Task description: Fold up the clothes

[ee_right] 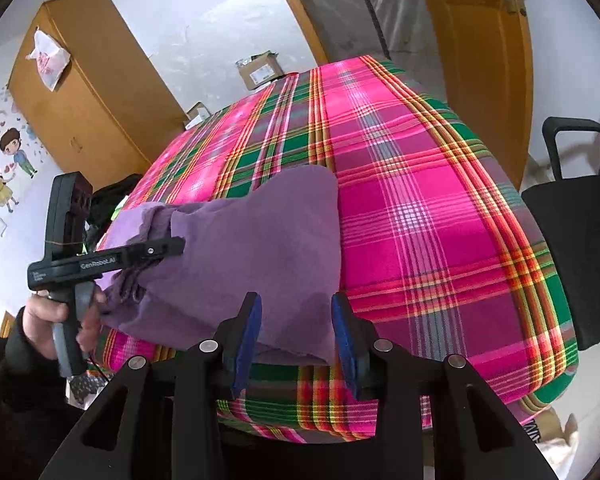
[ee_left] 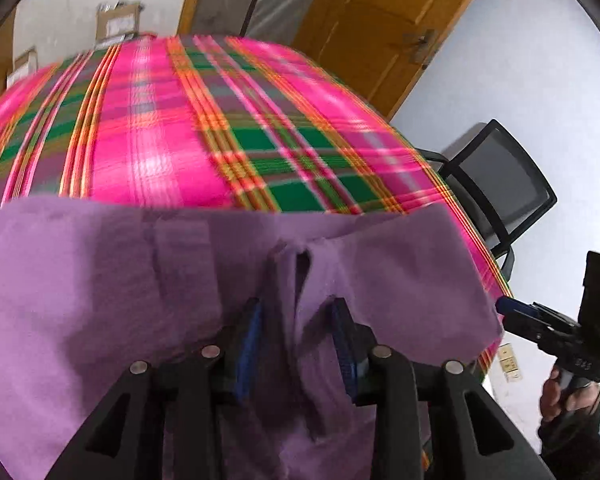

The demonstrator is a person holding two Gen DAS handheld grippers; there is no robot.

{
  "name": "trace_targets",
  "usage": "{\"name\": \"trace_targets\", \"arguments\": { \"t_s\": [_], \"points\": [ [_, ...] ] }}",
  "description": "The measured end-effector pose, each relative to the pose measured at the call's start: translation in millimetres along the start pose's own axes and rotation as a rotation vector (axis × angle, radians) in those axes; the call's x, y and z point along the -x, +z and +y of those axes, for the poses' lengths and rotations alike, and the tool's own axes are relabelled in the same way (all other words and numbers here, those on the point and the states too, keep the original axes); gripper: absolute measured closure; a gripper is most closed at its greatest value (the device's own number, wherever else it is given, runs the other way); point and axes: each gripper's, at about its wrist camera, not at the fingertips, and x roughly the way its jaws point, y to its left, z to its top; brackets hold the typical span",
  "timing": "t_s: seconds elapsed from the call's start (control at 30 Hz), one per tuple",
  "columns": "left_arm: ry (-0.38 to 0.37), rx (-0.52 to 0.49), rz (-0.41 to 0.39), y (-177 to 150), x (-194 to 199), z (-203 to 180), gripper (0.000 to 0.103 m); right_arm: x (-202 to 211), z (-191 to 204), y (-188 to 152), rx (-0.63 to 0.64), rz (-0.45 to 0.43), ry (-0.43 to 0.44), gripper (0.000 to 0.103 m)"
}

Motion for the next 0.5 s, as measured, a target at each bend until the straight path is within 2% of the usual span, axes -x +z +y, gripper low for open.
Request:
{"name": "trace_targets", "arguments": {
  "t_s": [0.1,0.2,0.27,0.4,0.5],
  "points": [
    [0.0,-0.032,-0.003,-1,-1,-8,0.069,1,-3,1,-0.013,-0.008,-0.006,0.065],
    [-0.008,-0.052,-0.011,-3,0,-13,0.086,2,-4,1,-0.021,-0.02,-0.014,0.065],
    [-0.051,-0.033,-0.011,-1,3,-11,0.093,3,-4,1,-0.024,-0.024,-0.022,0.065],
    [-0.196,0.008,-0.049,12,27,-17,0.094,6,-1,-3,-0.007,-0.029,-0.038,0.065],
    [-0.281,-0.015,-0.107,32,52,-39,0.094,11,4,-8,0.017,-0.036,-0.053,0.064]
  ]
}}
